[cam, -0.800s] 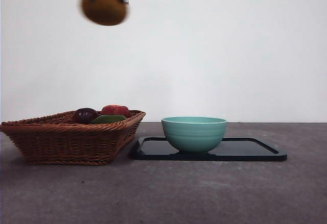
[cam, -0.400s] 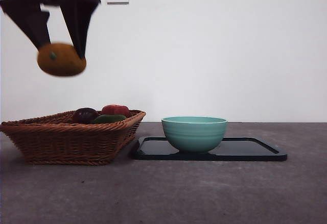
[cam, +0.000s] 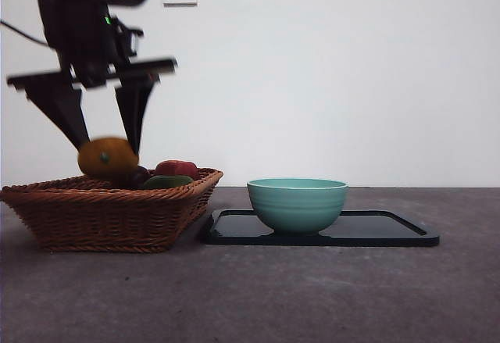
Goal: Pick up the wifruite, put it on the bowl, pick up the plate, put it on desk
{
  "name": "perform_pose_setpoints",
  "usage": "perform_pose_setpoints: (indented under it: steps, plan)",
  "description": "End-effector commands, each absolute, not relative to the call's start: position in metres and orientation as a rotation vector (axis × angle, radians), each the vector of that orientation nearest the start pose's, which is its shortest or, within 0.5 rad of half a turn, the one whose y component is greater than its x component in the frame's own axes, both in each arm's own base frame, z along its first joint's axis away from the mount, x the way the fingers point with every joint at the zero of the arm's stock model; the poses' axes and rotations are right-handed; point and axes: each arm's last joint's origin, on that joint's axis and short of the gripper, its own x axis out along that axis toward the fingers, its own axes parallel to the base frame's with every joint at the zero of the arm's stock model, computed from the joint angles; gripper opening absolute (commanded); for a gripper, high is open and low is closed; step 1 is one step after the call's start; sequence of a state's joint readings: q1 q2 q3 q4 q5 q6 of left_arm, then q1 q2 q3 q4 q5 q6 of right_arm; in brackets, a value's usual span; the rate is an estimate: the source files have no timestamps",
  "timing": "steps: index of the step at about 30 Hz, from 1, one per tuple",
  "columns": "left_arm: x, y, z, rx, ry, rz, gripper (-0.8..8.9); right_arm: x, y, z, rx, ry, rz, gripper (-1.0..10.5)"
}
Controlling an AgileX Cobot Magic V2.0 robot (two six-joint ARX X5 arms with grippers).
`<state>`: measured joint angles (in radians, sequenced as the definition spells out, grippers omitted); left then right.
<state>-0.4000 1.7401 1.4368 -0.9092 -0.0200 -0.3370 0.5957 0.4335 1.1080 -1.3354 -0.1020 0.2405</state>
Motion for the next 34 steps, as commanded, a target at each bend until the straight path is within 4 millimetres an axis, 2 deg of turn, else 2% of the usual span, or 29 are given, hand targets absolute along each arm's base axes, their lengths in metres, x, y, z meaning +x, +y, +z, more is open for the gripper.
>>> perform_pose_setpoints:
  steps: [1, 12, 17, 18, 21, 23, 26, 30, 32, 34]
  plan:
    - [0.334, -0.143, 0.243, -0.046, 1.229, -0.126, 2.2, 0.005, 0.007, 0.356, 0.052, 0.74, 0.591, 5.8]
    - [0.35, -0.15, 0.203, -0.017, 1.303, -0.111, 2.21, 0.005, 0.007, 0.356, 0.047, 0.737, 0.593, 5.8]
    - [0.352, -0.151, 0.201, -0.019, 1.299, -0.112, 2.27, 0.005, 0.007, 0.356, 0.047, 0.738, 0.593, 5.8]
    - [0.352, -0.151, 0.202, -0.02, 1.296, -0.112, 2.51, 0.005, 0.007, 0.356, 0.047, 0.738, 0.593, 5.8]
    - [0.353, -0.151, 0.204, -0.021, 1.293, -0.113, 4.04, 0.005, 0.007, 0.356, 0.047, 0.738, 0.593, 5.8]
    - [0.354, -0.151, 0.209, -0.025, 1.28, -0.117, 4.89, 0.005, 0.007, 0.356, 0.047, 0.737, 0.593, 5.8]
    - [0.354, -0.151, 0.224, -0.022, 1.245, -0.135, 5.08, 0.005, 0.007, 0.356, 0.047, 0.737, 0.593, 5.8]
    - [0.35, -0.15, 0.258, 0.006, 1.189, -0.178, 5.09, 0.005, 0.007, 0.356, 0.047, 0.737, 0.593, 5.8]
    - [0.343, -0.147, 0.277, 0.021, 1.156, -0.201, 5.12, 0.005, 0.007, 0.356, 0.047, 0.737, 0.593, 5.8]
    - [0.331, -0.143, 0.299, 0.036, 1.115, -0.227, 5.55, 0.005, 0.007, 0.356, 0.047, 0.735, 0.594, 5.8]
